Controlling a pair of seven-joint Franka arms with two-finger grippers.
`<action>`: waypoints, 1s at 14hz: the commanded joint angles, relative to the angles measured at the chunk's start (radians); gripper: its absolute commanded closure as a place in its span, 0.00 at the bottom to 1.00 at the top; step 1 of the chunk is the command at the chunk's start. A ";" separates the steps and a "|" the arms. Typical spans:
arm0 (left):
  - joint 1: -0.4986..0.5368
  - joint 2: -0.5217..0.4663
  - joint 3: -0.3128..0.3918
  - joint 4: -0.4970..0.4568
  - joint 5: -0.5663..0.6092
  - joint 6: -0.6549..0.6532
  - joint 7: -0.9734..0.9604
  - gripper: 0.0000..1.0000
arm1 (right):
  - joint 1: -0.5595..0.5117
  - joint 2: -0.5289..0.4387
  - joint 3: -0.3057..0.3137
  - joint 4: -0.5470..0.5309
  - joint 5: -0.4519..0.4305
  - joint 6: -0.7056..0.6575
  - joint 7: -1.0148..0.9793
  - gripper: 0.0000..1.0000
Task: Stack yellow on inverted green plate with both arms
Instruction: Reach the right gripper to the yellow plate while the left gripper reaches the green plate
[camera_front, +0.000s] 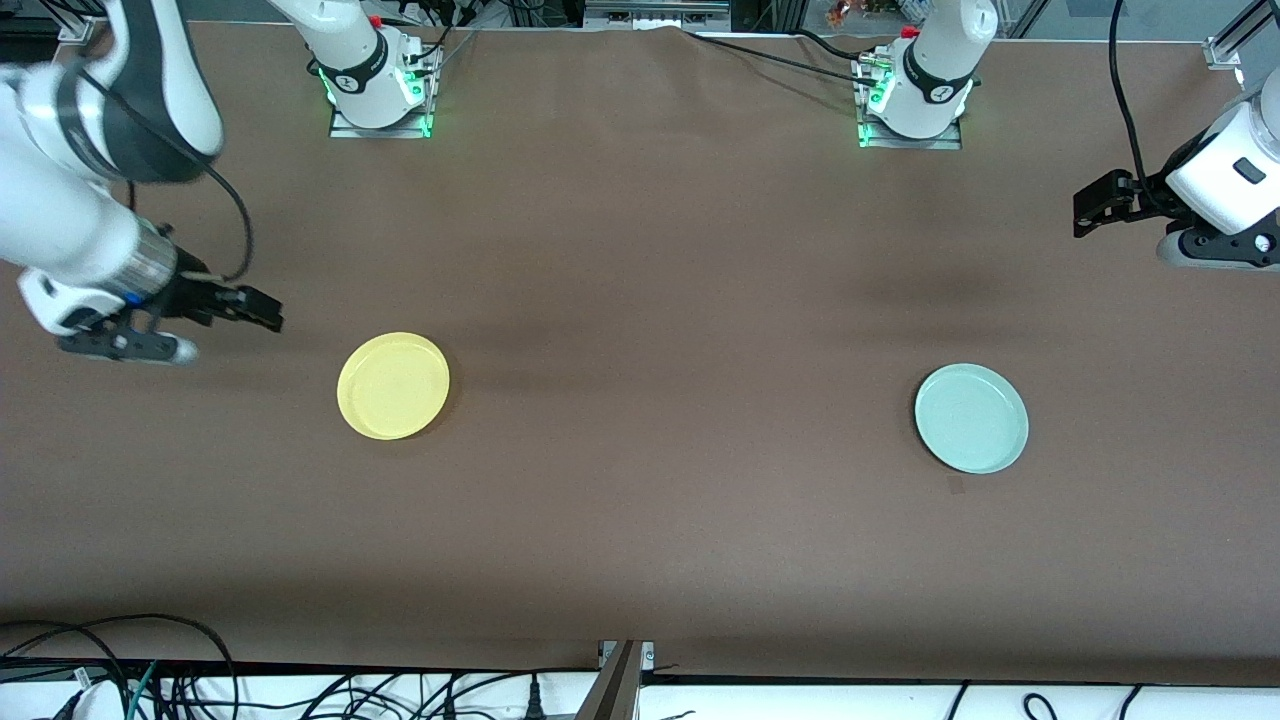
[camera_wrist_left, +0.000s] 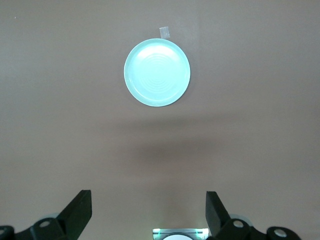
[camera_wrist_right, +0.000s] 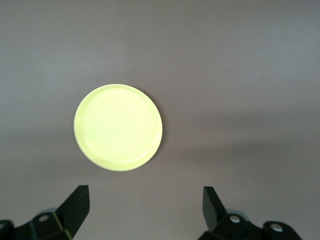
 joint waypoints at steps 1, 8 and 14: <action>0.004 0.009 0.003 0.000 -0.007 -0.008 0.079 0.00 | -0.003 0.110 -0.002 0.007 0.015 0.097 -0.143 0.01; 0.036 0.237 0.006 0.000 0.005 0.181 0.223 0.00 | -0.005 0.333 -0.003 0.013 0.012 0.330 -0.237 0.01; 0.136 0.501 0.006 -0.003 0.010 0.495 0.635 0.00 | -0.003 0.414 -0.002 0.013 0.013 0.403 -0.221 0.03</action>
